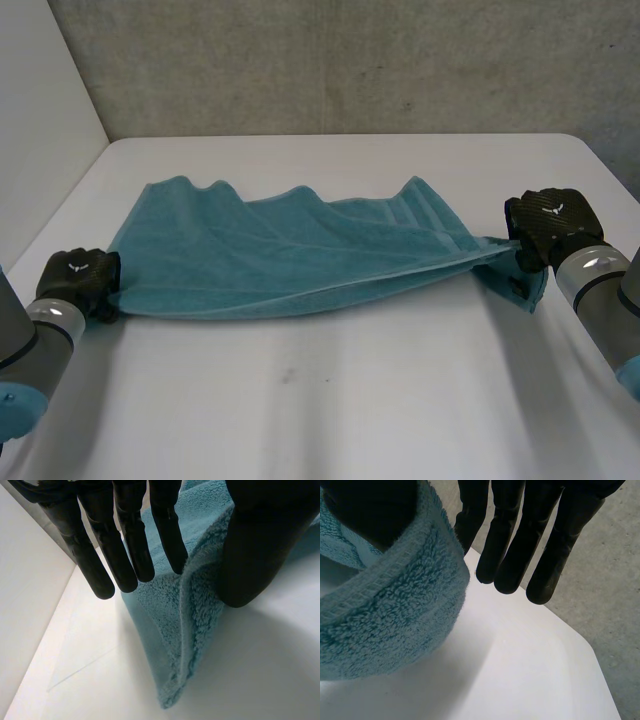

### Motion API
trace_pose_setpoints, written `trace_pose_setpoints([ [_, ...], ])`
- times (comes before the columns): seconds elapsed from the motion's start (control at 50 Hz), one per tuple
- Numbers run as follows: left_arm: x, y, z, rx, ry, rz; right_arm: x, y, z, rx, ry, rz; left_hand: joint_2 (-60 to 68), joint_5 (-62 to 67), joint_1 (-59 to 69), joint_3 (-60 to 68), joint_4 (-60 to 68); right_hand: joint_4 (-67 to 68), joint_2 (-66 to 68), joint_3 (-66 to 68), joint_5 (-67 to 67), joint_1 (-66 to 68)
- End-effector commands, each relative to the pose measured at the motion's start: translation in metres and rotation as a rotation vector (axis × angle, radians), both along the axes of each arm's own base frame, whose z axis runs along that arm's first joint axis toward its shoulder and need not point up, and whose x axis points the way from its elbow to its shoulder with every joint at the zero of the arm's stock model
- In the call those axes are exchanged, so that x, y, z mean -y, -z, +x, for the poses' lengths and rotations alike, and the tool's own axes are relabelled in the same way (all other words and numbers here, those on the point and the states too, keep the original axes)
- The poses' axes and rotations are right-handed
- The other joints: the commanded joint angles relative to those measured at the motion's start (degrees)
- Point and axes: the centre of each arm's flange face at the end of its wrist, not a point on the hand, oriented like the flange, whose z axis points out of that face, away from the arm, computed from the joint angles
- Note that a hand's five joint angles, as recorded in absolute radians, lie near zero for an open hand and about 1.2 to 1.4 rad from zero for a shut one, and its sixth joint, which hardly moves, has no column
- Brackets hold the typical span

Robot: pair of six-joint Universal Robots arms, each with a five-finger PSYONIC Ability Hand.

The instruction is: Fold the laundry

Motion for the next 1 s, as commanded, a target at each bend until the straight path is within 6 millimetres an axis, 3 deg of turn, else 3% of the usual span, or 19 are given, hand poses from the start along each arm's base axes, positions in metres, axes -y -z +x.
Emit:
trace_pose_setpoints([
  [0.02, 0.007, 0.001, 0.000, 0.003, 0.002, -0.014, 0.000, 0.000, 0.000, 0.000, 0.001, 0.000, 15.53, 16.26, 15.38, 15.58, 15.60, 11.49, 12.02, 11.74, 13.06, 23.37],
  [0.06, 0.009, -0.002, 0.000, 0.002, 0.002, -0.027, 0.000, 0.000, -0.001, 0.000, 0.003, 0.000, 32.60, 33.32, 32.45, 32.64, 32.67, 11.49, 12.02, 11.74, 13.06, 23.37],
  [0.18, 0.006, -0.013, -0.003, 0.004, 0.010, -0.060, 0.002, -0.003, -0.001, -0.006, 0.003, -0.010, 32.67, 33.39, 32.52, 32.71, 32.74, 11.49, 12.02, 11.74, 13.06, 23.37],
  [0.22, 0.000, -0.033, -0.003, 0.008, 0.009, -0.101, 0.001, -0.006, -0.001, -0.012, 0.002, -0.008, 32.67, 33.39, 32.52, 32.71, 32.74, 11.49, 12.02, 11.74, 13.06, 23.37],
  [0.24, 0.000, -0.033, -0.003, 0.008, 0.009, -0.102, -0.002, -0.008, -0.001, -0.019, -0.005, 0.011, 32.67, 33.39, 32.52, 32.71, 32.74, 11.49, 12.02, 11.74, 13.06, 23.37],
  [0.34, -0.027, -0.071, 0.001, 0.015, 0.001, -0.122, -0.017, -0.023, -0.005, -0.110, -0.027, 0.092, 32.67, 33.39, 32.52, 32.71, 32.74, 11.49, 12.02, 11.74, 13.06, 23.37],
  [0.4, -0.034, -0.079, 0.003, 0.032, -0.003, -0.105, -0.028, -0.024, -0.015, -0.217, -0.048, 0.181, 32.67, 33.39, 32.52, 32.71, 32.74, 11.49, 12.02, 11.74, 13.06, 23.37],
  [0.44, -0.050, -0.091, 0.014, 0.094, -0.023, -0.047, -0.033, -0.025, -0.020, -0.264, -0.055, 0.213, 32.67, 33.39, 32.52, 32.71, 32.74, 11.49, 12.02, 11.74, 13.06, 23.37],
  [0.6, -0.079, -0.116, 0.020, 0.195, -0.017, -0.029, -0.067, -0.060, -0.027, -0.371, -0.100, 0.199, 32.67, 33.39, 32.52, 32.71, 32.74, 11.49, 12.02, 11.74, 13.06, 23.37],
  [0.7, -0.081, -0.110, 0.019, 0.204, -0.012, -0.008, -0.077, -0.060, -0.024, -0.363, -0.148, 0.203, 32.67, 33.39, 32.52, 32.71, 32.74, 11.49, 12.02, 11.74, 13.06, 23.37],
  [0.78, -0.078, -0.101, 0.019, 0.209, 0.001, 0.026, -0.076, -0.045, -0.023, -0.365, -0.184, 0.242, 32.67, 33.39, 32.52, 32.71, 32.74, 11.49, 12.02, 11.74, 13.06, 23.37],
  [0.8, -0.072, -0.088, 0.018, 0.205, 0.019, 0.069, -0.070, -0.033, -0.023, -0.385, -0.188, 0.274, 32.67, 33.39, 32.52, 32.71, 32.74, 11.49, 12.02, 11.74, 13.06, 23.37],
  [0.82, -0.065, -0.074, 0.016, 0.199, 0.041, 0.113, -0.070, -0.033, -0.023, -0.385, -0.188, 0.275, 32.67, 33.39, 32.52, 32.71, 32.74, 11.49, 12.02, 11.74, 13.06, 23.37],
  [0.86, -0.057, -0.063, 0.014, 0.195, 0.056, 0.133, -0.058, -0.010, -0.021, -0.433, -0.213, 0.328, 32.67, 33.39, 32.52, 32.71, 32.74, 11.49, 12.02, 11.74, 13.06, 23.37],
  [0.88, -0.048, -0.055, 0.012, 0.196, 0.065, 0.143, -0.058, -0.010, -0.021, -0.433, -0.213, 0.328, 32.67, 33.39, 32.52, 32.71, 32.74, 11.49, 12.02, 11.74, 13.06, 23.37],
  [1.0, -0.018, -0.043, 0.001, 0.203, 0.103, 0.110, -0.020, -0.001, -0.017, -0.447, -0.187, 0.259, 32.67, 33.39, 32.52, 32.71, 32.74, 11.49, 12.02, 11.74, 13.06, 23.37],
])
